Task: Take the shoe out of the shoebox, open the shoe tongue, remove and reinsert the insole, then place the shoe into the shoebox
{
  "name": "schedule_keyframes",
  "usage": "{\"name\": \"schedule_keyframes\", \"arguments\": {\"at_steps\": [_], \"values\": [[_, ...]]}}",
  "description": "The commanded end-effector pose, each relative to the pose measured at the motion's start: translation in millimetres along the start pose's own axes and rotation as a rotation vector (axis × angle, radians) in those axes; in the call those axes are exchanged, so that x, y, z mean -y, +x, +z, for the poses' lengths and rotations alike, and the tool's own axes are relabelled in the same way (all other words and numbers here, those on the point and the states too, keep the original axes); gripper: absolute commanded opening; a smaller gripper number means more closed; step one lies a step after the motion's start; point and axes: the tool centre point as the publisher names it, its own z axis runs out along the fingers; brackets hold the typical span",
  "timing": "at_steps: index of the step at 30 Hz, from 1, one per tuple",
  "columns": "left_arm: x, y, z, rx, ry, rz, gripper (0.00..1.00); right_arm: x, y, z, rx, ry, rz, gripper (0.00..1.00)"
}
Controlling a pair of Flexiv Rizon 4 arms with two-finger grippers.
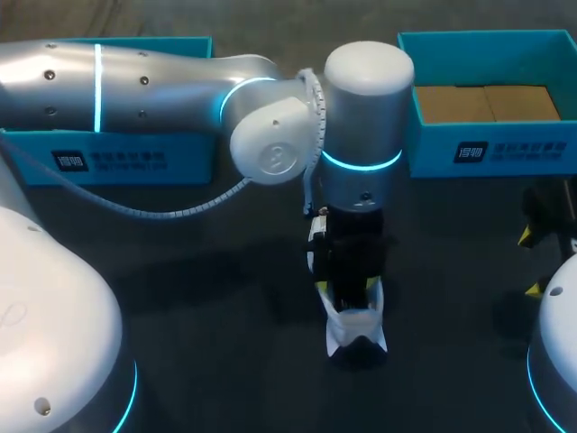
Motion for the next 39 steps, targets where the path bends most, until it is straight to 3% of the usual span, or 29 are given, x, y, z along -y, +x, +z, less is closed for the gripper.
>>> {"name": "schedule_keyframes", "arguments": {"at_steps": [1, 15, 27, 39], "values": [[3, 11.9, -4, 0.024, 0.002, -0.001, 1.00, 0.4, 1.5, 0, 0.003, 0.000, -0.001, 1.00], [-7, 6.3, -8, 0.068, 0.036, -0.009, 1.00, 0.4, 1.5, 0, 0.003, 0.000, -0.001, 1.00], [-28, 4.9, -20, 0.064, 0.028, -0.026, 1.00, 0.4, 1.5, 0, 0.003, 0.000, -0.001, 1.00], [-42, 10.7, -47, 0.079, 0.011, -0.021, 1.00, 0.4, 1.5, 0, 0.003, 0.000, -0.001, 1.00]]}}
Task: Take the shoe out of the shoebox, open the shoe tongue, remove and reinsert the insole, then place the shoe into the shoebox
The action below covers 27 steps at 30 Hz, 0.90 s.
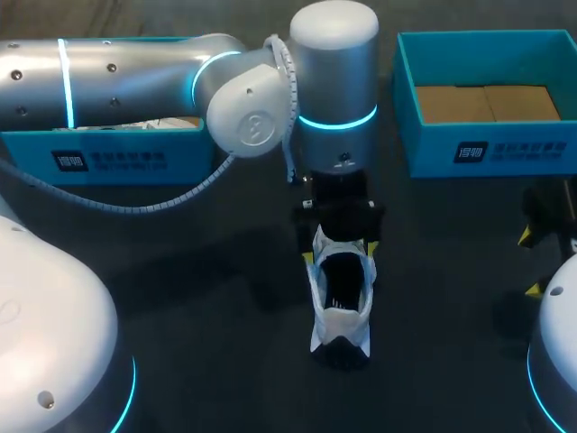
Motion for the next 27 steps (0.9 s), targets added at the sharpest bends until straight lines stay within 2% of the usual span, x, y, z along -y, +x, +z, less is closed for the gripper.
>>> {"name": "schedule_keyframes", "arguments": {"at_steps": [1, 11, 18, 20, 21, 22, 23, 27], "values": [[-6, 7.2, -15, 0.005, -0.005, -0.003, 1.00, 0.3, 1.4, 0, 0.003, 0.001, -0.001, 1.00], [-22, 17.3, -53, 0.041, -0.019, -0.023, 1.00, 0.3, 1.4, 0, 0.003, 0.001, -0.001, 1.00], [-29, 17.8, -60, 0.058, -0.039, -0.039, 1.00, 0.3, 1.4, 0, 0.003, 0.001, -0.001, 1.00], [-29, 16.4, -59, 0.058, -0.032, -0.030, 0.71, 0.3, 1.4, 0, 0.003, 0.001, -0.001, 1.00], [-29, 15.5, -58, 0.058, -0.032, -0.028, 0.50, 0.3, 1.4, 0, 0.003, 0.001, -0.001, 1.00], [-28, 14.6, -58, 0.059, -0.028, -0.024, 0.40, 0.3, 1.4, 0, 0.003, 0.001, -0.001, 1.00], [-27, 14.1, -58, 0.058, -0.026, -0.019, 0.36, 0.3, 1.4, 0, 0.003, 0.001, -0.001, 1.00], [-25, 12.0, -53, 0.055, -0.023, -0.006, 0.37, 0.3, 1.4, 0, 0.003, 0.001, -0.001, 1.00]]}}
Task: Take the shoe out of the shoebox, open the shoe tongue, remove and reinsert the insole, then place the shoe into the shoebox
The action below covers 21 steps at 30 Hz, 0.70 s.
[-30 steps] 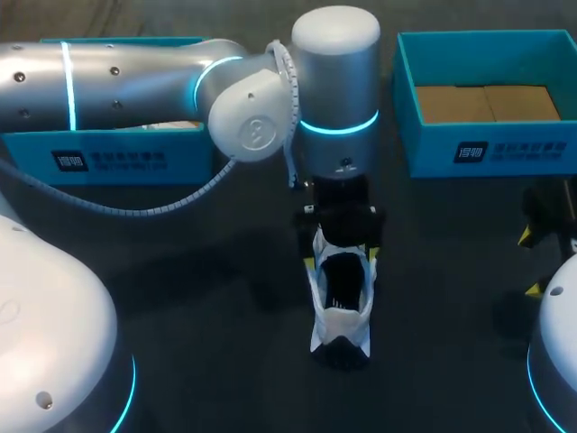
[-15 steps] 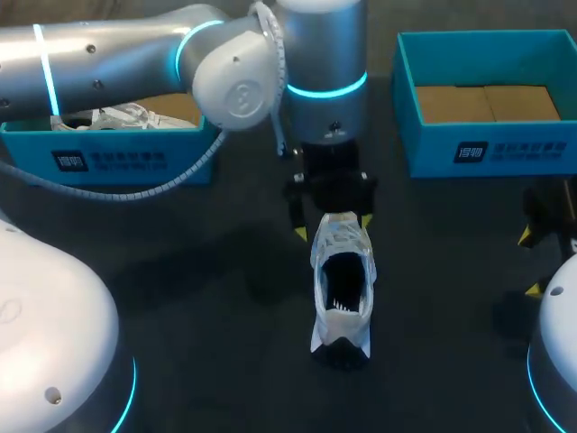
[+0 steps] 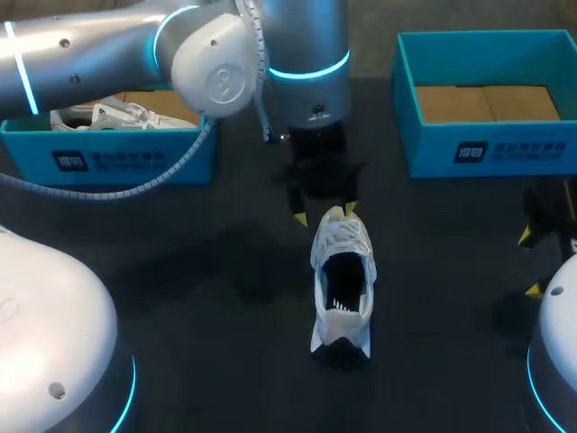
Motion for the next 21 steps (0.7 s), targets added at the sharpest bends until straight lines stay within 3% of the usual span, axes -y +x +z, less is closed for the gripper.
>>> {"name": "schedule_keyframes", "arguments": {"at_steps": [1, 6, 13, 21], "values": [[0, -2.5, 8, 0.003, 0.002, 0.005, 0.38, 0.3, 1.5, 0, 0.003, 0.001, -0.001, 1.00], [1, -6.5, 20, 0.010, 0.018, 0.005, 0.36, 0.3, 1.5, 0, 0.003, 0.001, -0.001, 1.00], [17, -14.6, 38, 0.001, 0.053, 0.038, 0.28, 0.3, 1.5, 0, 0.003, 0.001, -0.001, 1.00], [37, -16.5, 60, -0.020, 0.096, 0.062, 0.26, 0.3, 1.5, 0, 0.003, 0.001, -0.001, 1.00]]}}
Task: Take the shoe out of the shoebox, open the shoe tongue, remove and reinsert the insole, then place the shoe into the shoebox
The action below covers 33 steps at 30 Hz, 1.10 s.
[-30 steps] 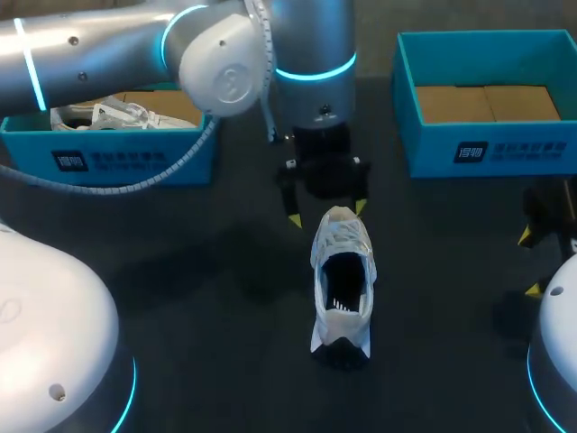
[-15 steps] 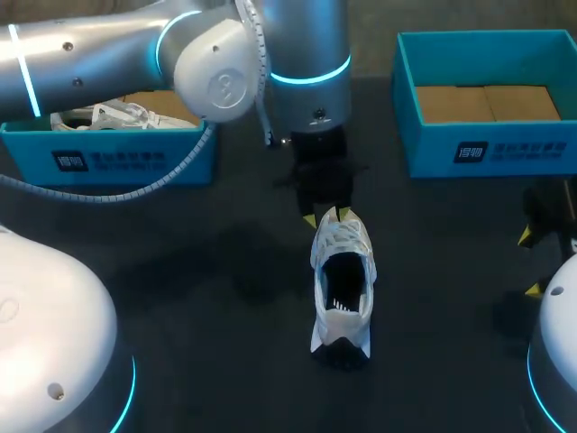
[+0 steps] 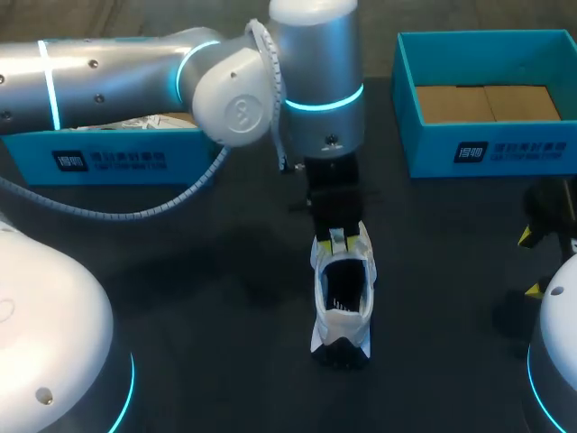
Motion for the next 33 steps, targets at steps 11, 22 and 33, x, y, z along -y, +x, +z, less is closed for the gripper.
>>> {"name": "schedule_keyframes", "arguments": {"at_steps": [11, 22, 33], "values": [[13, -1.5, 7, -0.002, 0.005, 0.015, 0.29, 0.3, 1.5, 0, 0.003, 0.001, 0.000, 1.00], [13, -2.1, 35, -0.030, 0.041, -0.004, 0.30, 0.3, 1.5, 0, 0.003, 0.001, 0.000, 1.00], [23, 5.1, -7, 0.034, -0.018, -0.018, 0.32, 0.3, 1.5, 0, 0.003, 0.001, 0.000, 1.00]]}}
